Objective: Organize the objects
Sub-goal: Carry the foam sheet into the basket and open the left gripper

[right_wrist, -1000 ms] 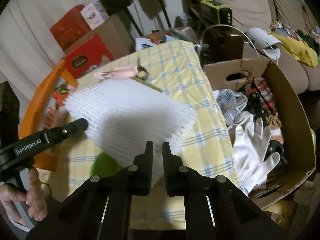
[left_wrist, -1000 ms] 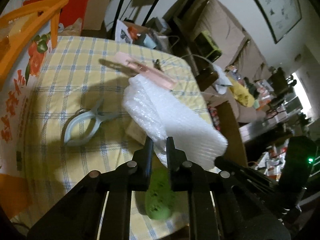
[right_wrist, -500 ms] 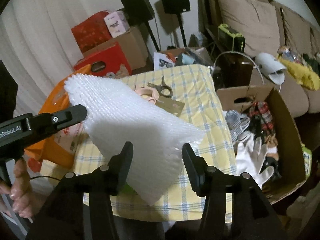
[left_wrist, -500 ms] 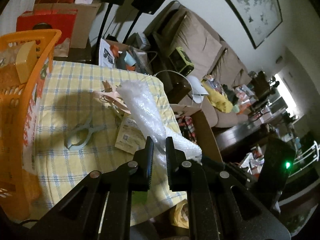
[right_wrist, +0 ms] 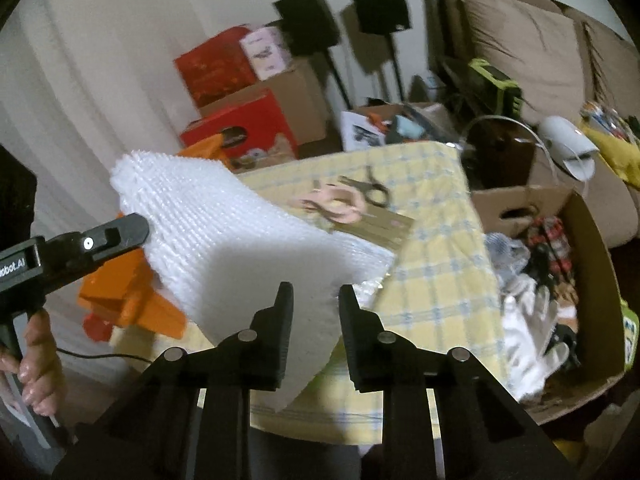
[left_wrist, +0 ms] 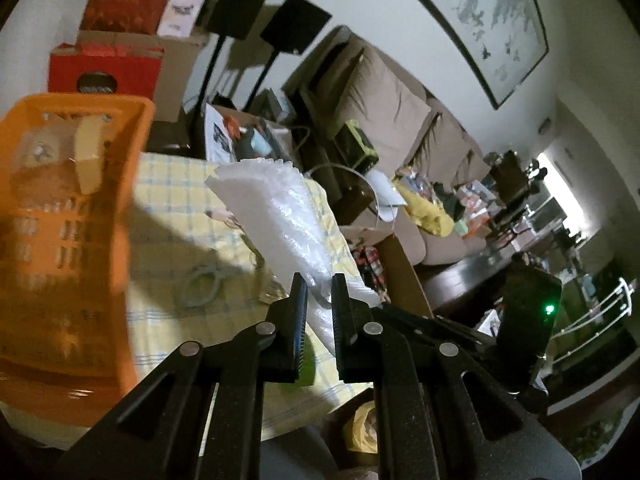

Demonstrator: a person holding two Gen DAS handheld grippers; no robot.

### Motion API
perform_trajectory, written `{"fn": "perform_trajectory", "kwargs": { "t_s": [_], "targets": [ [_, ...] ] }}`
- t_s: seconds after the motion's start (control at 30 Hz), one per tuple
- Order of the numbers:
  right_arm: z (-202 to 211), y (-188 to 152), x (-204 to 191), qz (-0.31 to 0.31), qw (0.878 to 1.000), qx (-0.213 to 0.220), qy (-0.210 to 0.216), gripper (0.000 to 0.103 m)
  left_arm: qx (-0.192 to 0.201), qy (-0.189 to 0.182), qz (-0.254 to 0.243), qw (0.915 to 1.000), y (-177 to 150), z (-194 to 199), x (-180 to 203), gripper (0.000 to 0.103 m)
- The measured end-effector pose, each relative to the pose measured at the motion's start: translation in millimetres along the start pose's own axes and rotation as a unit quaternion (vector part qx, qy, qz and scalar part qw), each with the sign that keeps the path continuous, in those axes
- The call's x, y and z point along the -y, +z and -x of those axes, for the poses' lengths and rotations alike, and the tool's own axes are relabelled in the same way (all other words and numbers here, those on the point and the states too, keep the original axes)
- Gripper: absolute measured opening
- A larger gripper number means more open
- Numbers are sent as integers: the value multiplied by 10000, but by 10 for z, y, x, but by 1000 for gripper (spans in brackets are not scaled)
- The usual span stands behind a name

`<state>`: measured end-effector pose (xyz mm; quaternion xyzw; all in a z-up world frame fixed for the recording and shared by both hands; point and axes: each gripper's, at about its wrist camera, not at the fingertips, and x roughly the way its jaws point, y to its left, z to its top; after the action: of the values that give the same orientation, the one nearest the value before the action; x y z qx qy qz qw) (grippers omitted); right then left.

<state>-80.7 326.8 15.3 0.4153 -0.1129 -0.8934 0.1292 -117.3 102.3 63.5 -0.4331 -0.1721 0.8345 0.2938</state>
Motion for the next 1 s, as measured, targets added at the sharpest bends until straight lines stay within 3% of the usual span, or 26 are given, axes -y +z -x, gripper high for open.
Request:
{"fn": "perform_trajectory", "kwargs": {
  "t_s": [0.37, 0.67, 0.83, 1.0],
  "targets": [
    [-319, 219, -994, 710, 9963, 13, 491, 19, 628, 301, 371, 9969, 71, 839, -663, 11],
    [-727, 402, -1696, 1111, 9917, -17, 642, 14, 1072, 454, 988, 9883, -3, 1126, -1479, 11],
    [-954, 469, -1909, 1252, 9906, -49, 553, 14, 989, 616, 1182, 9861, -95, 1048, -1800, 11],
    [-1151, 454, -1987, 1359, 9897, -141, 436, 14, 581, 897, 1378, 9847, -204, 846, -2127, 12]
  ]
}}
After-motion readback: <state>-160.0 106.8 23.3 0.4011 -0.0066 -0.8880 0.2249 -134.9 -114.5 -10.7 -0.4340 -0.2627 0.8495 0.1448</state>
